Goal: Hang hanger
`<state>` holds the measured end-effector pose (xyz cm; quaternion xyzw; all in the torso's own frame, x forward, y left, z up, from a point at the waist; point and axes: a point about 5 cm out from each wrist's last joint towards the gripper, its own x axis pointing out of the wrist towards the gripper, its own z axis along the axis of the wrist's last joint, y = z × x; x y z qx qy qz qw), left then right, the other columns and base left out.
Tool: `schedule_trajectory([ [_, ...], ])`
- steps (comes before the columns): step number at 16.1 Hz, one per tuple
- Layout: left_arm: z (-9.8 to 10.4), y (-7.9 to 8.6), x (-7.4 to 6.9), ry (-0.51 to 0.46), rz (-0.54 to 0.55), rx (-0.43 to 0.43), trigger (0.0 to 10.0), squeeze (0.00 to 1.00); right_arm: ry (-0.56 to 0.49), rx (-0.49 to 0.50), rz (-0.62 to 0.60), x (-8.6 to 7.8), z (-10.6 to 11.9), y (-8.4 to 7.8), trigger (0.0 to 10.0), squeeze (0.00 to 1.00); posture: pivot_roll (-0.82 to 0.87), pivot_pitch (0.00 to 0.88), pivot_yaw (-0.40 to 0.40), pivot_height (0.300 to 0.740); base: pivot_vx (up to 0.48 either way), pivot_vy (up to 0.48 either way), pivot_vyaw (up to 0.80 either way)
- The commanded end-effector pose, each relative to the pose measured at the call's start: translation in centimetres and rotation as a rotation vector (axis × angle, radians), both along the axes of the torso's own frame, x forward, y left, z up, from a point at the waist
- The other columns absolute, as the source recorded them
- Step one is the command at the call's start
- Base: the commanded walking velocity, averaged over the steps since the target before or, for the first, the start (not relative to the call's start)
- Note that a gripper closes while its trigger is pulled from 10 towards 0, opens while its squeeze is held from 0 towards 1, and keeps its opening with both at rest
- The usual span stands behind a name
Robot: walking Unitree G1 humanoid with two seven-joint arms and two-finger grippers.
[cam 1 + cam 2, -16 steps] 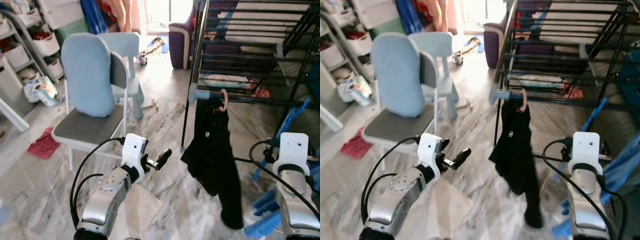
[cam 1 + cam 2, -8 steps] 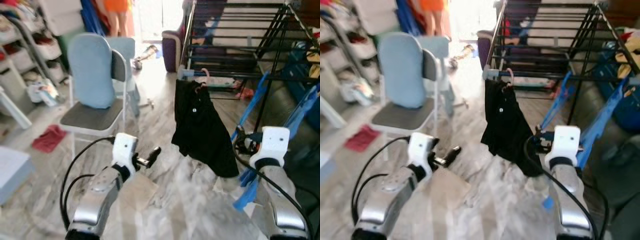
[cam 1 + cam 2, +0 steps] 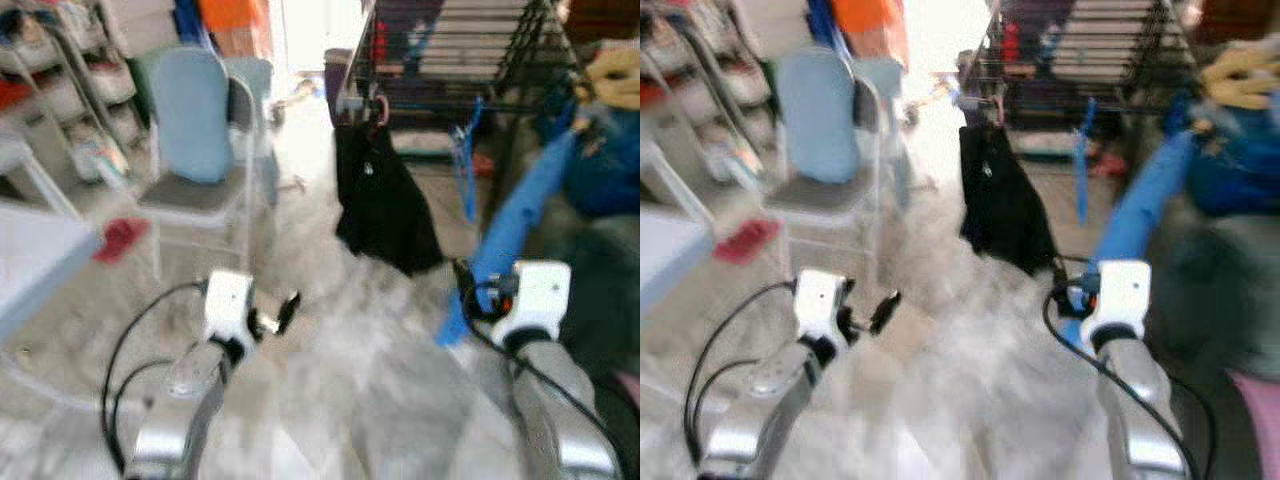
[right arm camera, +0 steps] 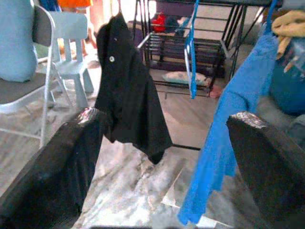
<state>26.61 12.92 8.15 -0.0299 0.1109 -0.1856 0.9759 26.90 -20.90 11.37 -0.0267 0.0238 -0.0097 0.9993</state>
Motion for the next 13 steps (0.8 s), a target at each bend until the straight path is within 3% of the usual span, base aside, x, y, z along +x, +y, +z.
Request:
schedule_trajectory([
  [1, 0.3, 0.4, 0.1, -0.014, 0.023, 0.021, 10.0, 0.00, -0.030, 0.004, 0.025, 0.2, 0.7, 0.4, 10.0, 0.00, -0.15, 0.000, 0.037, 0.740, -0.322, 0.000, 0.00],
  [5, 0.1, 1.1, 0.1, -0.038, 0.056, 0.063, 10.0, 0.00, -0.033, 0.018, 0.044, 0.6, 0.9, 0.6, 10.0, 0.00, -0.14, 0.000, 0.034, 0.740, -0.309, 0.000, 0.00],
  [10, 1.1, 2.8, 1.0, -0.125, 0.241, 0.117, 10.0, 0.00, -0.034, 0.015, 0.078, 0.7, 0.8, 1.2, 10.0, 0.00, -0.13, 0.000, 0.031, 0.740, 0.000, 0.000, 0.00],
  [13, 1.1, 2.7, 1.2, -0.154, 0.277, 0.154, 10.0, 0.00, -0.047, 0.002, 0.106, 1.0, 1.1, 1.8, 10.0, 0.00, -0.13, 0.000, 0.032, 0.740, 0.000, 0.000, 0.80],
])
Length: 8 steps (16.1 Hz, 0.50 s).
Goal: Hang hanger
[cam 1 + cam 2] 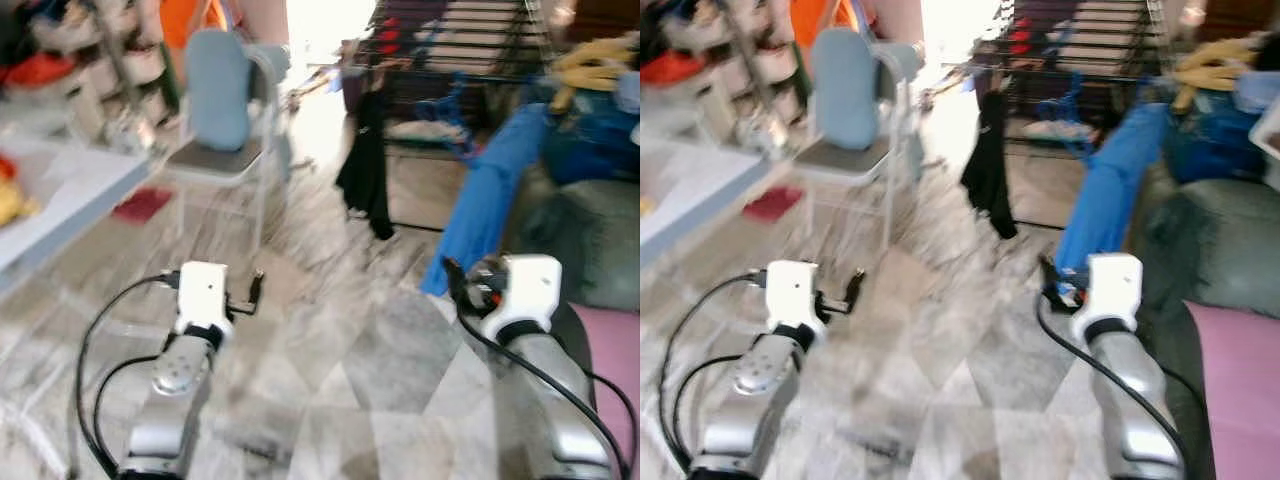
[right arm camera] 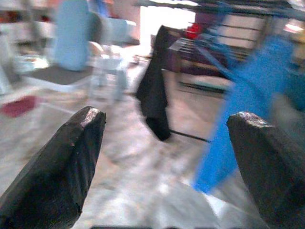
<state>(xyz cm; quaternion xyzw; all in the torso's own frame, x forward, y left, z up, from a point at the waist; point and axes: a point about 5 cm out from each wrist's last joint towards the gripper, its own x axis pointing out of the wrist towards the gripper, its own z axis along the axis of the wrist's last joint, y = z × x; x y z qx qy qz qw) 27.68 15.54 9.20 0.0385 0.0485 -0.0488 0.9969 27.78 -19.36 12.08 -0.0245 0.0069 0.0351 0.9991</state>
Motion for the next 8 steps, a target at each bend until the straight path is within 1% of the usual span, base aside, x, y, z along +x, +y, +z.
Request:
schedule_trajectory([
  [1, 0.08, 0.03, 0.15, -0.014, 0.017, 0.013, 10.0, 0.00, -0.017, -0.002, 0.021, 0.15, 0.38, 0.40, 10.0, 0.00, -0.13, 0.000, 0.032, 0.740, 0.000, 0.000, 0.80],
  [4, 0.25, 0.27, 0.35, -0.029, 0.046, 0.020, 10.0, 0.00, -0.019, -0.005, 0.043, -0.03, 0.44, 0.77, 10.0, 0.00, -0.14, 0.000, 0.036, 0.740, 0.000, 0.000, 0.80],
  [5, 0.00, 0.31, 0.32, -0.021, 0.064, 0.021, 10.0, 0.00, -0.020, -0.007, 0.048, -0.01, 0.44, 0.90, 10.0, 0.00, -0.14, 0.000, 0.036, 0.740, 0.000, 0.000, 0.80],
  [8, 0.20, -0.05, 0.53, -0.043, 0.064, 0.029, 10.0, 0.00, -0.027, -0.013, 0.066, 0.00, 0.53, 1.33, 10.0, 0.00, -0.14, 0.000, 0.043, 0.740, 0.000, 0.000, 0.80],
])
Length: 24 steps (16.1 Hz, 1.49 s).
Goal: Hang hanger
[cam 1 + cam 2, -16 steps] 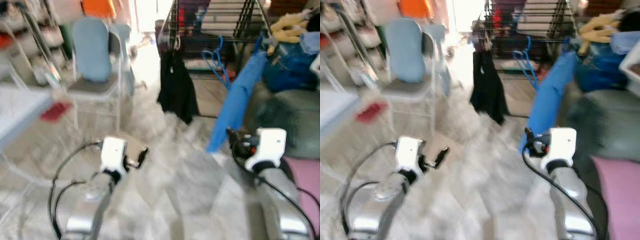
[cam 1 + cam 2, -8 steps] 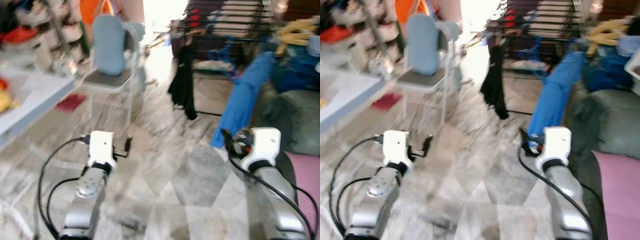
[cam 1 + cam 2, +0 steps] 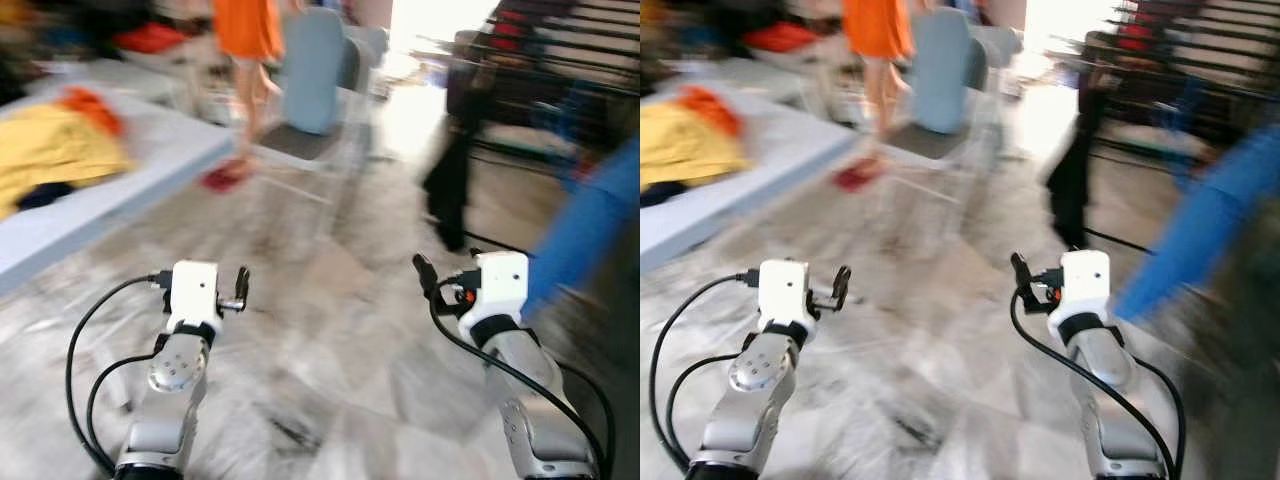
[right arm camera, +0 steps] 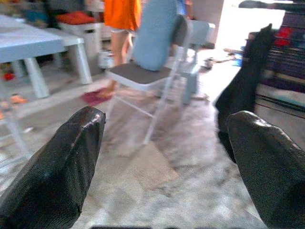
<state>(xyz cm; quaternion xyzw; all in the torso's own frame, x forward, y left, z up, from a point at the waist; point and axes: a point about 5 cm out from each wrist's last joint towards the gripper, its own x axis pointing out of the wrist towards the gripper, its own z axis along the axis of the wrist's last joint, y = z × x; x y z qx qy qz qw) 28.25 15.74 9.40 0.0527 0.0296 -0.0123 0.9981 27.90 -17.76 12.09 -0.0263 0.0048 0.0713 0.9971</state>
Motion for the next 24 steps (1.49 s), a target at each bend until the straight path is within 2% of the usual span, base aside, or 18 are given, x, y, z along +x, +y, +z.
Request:
schedule_trajectory([
  [1, 0.2, -0.2, 0.2, -0.013, 0.000, 0.011, 10.0, 0.00, -0.028, -0.007, -0.001, -0.1, 0.6, -0.1, 10.0, 0.00, -0.14, 0.000, 0.044, 0.740, 0.000, 0.000, 0.80],
  [5, 0.2, 0.0, -0.1, -0.012, 0.011, -0.016, 10.0, 0.00, -0.027, 0.001, 0.015, -0.2, 0.6, 0.2, 10.0, 0.00, -0.14, 0.000, 0.042, 0.740, 0.000, 0.000, 0.80],
  [10, 0.0, 1.2, -1.3, -0.023, 0.051, 0.009, 10.0, 0.00, -0.031, 0.004, 0.014, 0.1, 0.7, -0.2, 10.0, 0.00, -0.12, 0.000, 0.035, 0.740, 0.000, 0.000, 0.80],
  [13, 0.1, 1.0, -1.1, -0.023, 0.053, -0.002, 10.0, 0.00, -0.040, 0.015, 0.037, 0.2, 1.0, 0.5, 10.0, 0.00, -0.13, 0.000, 0.034, 0.740, 0.000, 0.000, 0.80],
  [17, 0.2, 0.9, -0.9, -0.019, 0.055, -0.005, 10.0, 0.00, -0.040, 0.017, 0.031, 0.2, 1.0, 0.1, 10.0, 0.00, -0.13, 0.000, 0.035, 0.740, 0.000, 0.000, 0.80],
  [24, 0.4, 0.8, -0.5, -0.028, 0.053, -0.012, 10.0, 0.00, -0.053, 0.039, 0.055, 0.3, 1.2, 0.6, 10.0, 0.00, -0.12, 0.000, 0.034, 0.740, 0.000, 0.000, 0.80],
])
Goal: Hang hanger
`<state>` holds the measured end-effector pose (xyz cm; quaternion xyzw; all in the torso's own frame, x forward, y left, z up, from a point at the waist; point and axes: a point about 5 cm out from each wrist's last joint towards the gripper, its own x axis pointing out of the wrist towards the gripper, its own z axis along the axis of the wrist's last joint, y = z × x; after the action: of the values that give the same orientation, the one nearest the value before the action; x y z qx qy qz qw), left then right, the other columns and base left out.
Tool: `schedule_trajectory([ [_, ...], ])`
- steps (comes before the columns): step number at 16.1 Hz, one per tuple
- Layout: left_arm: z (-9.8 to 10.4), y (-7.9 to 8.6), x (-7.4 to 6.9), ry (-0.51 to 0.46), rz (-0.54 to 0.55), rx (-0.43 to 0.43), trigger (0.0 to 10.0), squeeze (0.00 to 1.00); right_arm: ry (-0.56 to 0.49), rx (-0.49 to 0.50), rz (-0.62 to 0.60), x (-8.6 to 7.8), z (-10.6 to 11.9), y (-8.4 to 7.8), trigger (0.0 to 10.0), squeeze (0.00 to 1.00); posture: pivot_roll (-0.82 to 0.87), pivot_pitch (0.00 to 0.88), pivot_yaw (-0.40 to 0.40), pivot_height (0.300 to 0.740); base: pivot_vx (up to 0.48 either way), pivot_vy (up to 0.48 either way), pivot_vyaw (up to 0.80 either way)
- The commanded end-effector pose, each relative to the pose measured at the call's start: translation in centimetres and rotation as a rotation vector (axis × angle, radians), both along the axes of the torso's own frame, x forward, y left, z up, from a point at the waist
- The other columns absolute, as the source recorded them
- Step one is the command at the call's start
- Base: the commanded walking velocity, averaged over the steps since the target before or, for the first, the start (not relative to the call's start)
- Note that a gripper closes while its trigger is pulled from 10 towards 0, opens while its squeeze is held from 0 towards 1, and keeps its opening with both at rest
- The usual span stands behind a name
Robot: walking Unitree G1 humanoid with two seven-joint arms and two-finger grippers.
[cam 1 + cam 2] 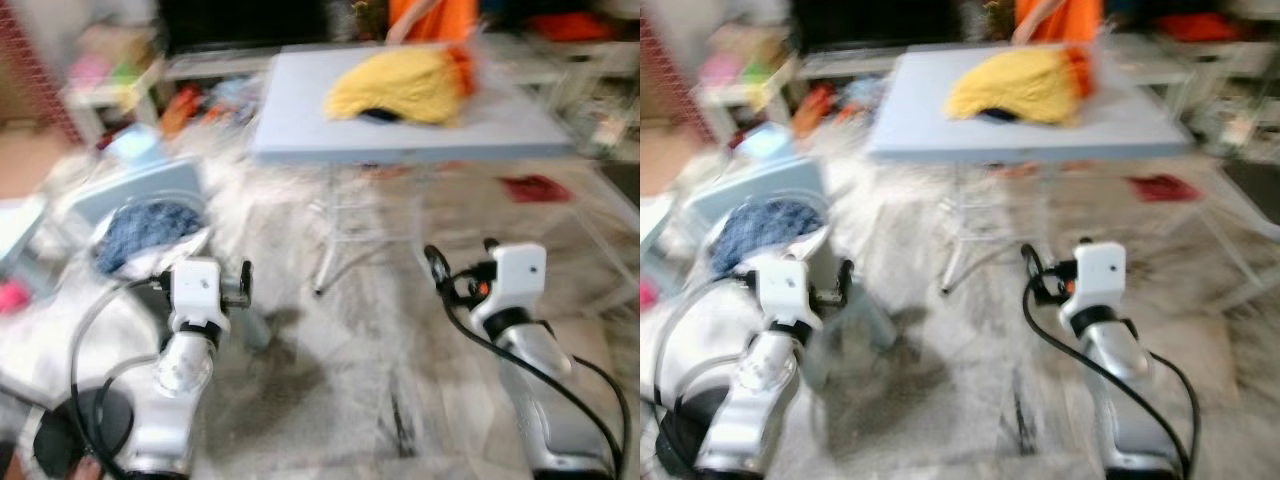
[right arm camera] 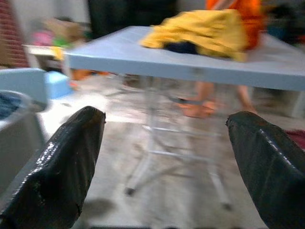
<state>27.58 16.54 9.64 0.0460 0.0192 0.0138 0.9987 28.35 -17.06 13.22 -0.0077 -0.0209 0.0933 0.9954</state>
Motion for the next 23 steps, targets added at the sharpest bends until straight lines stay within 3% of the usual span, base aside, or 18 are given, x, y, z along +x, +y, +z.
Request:
schedule_trajectory([
  [1, 0.3, -0.2, 0.3, -0.006, -0.018, -0.025, 10.0, 0.00, -0.006, 0.009, 0.013, -0.1, 0.1, -0.1, 10.0, 0.00, -0.12, 0.000, 0.032, 0.740, 0.000, 0.000, 0.00],
  [7, 0.5, -0.8, 0.3, -0.014, -0.075, -0.072, 10.0, 0.00, -0.012, -0.017, 0.038, -0.1, 0.1, 0.3, 10.0, 0.00, -0.13, 0.000, 0.030, 0.740, 0.000, 0.000, 0.34],
  [10, 0.5, -0.9, 0.3, -0.011, -0.079, -0.077, 10.0, 0.00, -0.012, -0.016, 0.041, -0.2, 0.1, 0.4, 10.0, 0.00, -0.13, 0.000, 0.030, 0.740, 0.249, 0.000, 0.80],
  [18, 0.5, -1.1, 0.3, -0.012, -0.099, -0.089, 10.0, 0.00, -0.018, -0.012, 0.035, -0.1, 0.2, 0.4, 10.0, 0.00, -0.13, 0.000, 0.032, 0.740, 0.313, 0.000, 0.00],
  [23, 0.4, -1.3, 0.3, -0.011, -0.099, -0.096, 10.0, 0.00, -0.016, -0.019, 0.044, -0.2, 0.2, 0.3, 10.0, 0.00, -0.13, 0.000, 0.023, 0.740, 0.319, 0.244, 0.76],
])
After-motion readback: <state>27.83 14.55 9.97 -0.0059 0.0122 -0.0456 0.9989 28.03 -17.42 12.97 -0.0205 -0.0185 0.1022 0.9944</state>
